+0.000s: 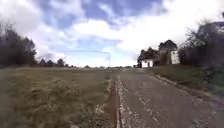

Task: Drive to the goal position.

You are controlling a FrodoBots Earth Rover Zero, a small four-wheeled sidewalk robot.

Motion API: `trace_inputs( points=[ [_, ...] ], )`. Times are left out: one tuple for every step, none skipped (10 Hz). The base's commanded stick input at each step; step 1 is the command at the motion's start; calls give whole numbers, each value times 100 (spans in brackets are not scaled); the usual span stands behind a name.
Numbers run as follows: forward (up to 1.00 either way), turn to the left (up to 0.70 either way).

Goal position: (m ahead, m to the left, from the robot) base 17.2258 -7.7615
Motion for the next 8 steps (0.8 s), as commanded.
trace_inputs(
  points=[
    [45, -38],
    [53, -32],
    [68, -11],
    [76, 0],
    [77, 0],
    [78, 0],
    [78, 0],
    [78, 0]
  ],
)
